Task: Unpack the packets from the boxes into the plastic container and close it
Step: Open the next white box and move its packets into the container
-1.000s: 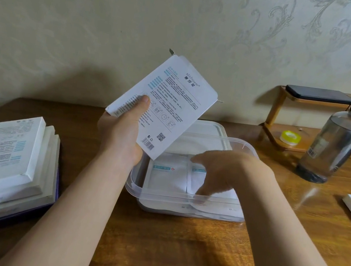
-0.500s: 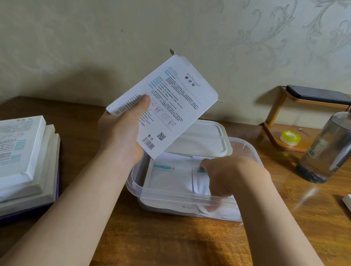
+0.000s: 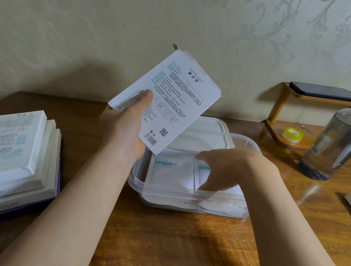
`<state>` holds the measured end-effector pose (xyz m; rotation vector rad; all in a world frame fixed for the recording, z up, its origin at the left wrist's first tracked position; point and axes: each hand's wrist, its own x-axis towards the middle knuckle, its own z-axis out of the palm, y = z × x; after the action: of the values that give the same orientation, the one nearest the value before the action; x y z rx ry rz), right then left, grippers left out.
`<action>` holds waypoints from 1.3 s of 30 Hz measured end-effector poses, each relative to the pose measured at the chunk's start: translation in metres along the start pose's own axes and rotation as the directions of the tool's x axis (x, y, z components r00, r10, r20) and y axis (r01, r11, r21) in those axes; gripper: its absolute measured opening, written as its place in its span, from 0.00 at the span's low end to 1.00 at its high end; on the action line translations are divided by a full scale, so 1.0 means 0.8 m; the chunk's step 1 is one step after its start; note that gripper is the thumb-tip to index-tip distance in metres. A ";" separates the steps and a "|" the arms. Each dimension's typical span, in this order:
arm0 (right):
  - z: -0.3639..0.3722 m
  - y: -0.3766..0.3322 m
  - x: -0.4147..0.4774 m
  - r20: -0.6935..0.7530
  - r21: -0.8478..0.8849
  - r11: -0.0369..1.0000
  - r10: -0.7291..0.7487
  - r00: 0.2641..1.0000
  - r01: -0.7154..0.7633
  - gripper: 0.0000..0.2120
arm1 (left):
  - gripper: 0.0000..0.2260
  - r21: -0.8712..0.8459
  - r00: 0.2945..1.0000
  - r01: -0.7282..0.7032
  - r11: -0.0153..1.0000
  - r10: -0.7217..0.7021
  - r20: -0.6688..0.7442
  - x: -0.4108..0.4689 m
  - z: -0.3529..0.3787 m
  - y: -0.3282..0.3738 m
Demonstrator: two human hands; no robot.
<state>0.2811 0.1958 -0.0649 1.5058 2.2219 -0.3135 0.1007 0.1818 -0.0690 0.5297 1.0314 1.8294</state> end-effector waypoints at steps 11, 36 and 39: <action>0.012 -0.008 0.014 0.034 -0.052 0.998 0.027 0.999 -0.026 0.54 | 0.13 -0.006 1.000 -0.007 1.000 0.007 0.000 0.002 -0.002 -0.001; -0.044 0.057 -0.044 -0.636 0.756 0.179 0.429 0.642 0.630 0.04 | 0.26 0.203 0.926 -0.179 0.963 0.096 0.364 0.008 -0.007 0.000; -0.045 0.057 -0.047 -0.641 0.754 0.109 0.334 0.691 0.647 0.03 | 0.27 0.208 0.920 -0.199 0.958 0.109 0.377 0.010 -0.008 0.002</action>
<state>0.3266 0.1969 -0.0130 2.2015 2.9654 -2.1229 0.0915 0.1858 -0.0719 1.0836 0.9824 1.6622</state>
